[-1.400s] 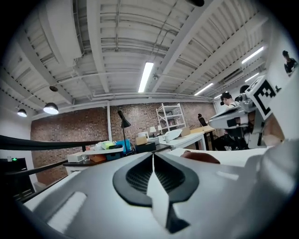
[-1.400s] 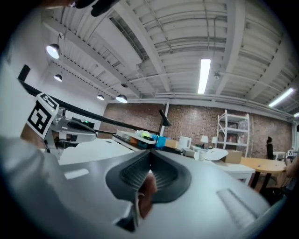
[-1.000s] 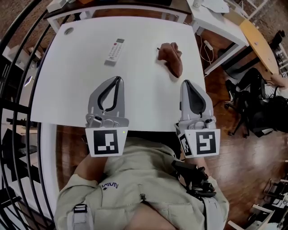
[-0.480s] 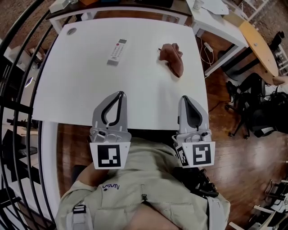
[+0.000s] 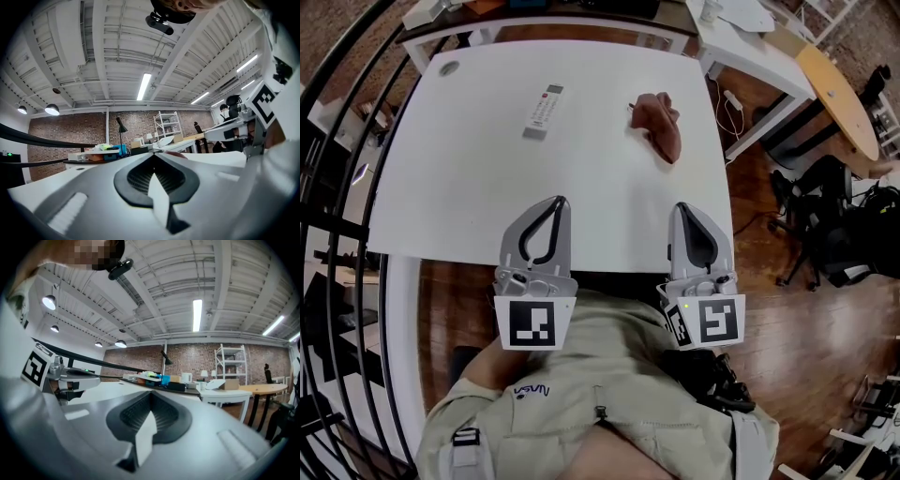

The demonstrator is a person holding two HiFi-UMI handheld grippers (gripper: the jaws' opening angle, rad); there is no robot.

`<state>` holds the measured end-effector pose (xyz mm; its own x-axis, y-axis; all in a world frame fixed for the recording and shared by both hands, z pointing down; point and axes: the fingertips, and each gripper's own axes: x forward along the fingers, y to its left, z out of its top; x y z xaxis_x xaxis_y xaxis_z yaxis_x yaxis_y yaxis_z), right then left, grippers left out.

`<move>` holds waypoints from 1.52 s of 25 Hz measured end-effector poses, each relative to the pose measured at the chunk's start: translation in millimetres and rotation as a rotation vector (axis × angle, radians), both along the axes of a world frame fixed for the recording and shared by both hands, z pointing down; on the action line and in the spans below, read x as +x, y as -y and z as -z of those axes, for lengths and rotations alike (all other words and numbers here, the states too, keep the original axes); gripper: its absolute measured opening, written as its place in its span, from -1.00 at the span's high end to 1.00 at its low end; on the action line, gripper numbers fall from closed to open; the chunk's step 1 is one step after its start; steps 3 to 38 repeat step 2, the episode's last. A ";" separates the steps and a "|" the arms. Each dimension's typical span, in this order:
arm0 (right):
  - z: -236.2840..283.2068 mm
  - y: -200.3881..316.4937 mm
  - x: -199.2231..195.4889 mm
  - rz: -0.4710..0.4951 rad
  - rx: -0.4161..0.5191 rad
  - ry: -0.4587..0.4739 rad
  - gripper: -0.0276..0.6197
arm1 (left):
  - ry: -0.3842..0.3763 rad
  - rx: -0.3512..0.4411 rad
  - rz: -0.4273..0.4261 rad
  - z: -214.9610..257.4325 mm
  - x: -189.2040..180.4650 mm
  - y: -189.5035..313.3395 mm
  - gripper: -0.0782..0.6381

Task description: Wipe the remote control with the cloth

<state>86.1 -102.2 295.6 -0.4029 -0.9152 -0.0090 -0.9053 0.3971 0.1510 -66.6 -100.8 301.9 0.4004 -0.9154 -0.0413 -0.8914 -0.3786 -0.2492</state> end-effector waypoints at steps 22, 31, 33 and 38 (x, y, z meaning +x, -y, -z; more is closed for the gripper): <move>-2.8 -0.8 0.7 -0.003 -0.004 -0.001 0.91 | -0.054 -0.013 0.004 -2.5 0.4 -1.1 0.78; -2.8 -0.8 0.7 -0.003 -0.004 -0.001 0.91 | -0.054 -0.013 0.004 -2.5 0.4 -1.1 0.78; -2.8 -0.8 0.7 -0.003 -0.004 -0.001 0.91 | -0.054 -0.013 0.004 -2.5 0.4 -1.1 0.78; -2.8 -0.8 0.7 -0.003 -0.004 -0.001 0.91 | -0.054 -0.013 0.004 -2.5 0.4 -1.1 0.78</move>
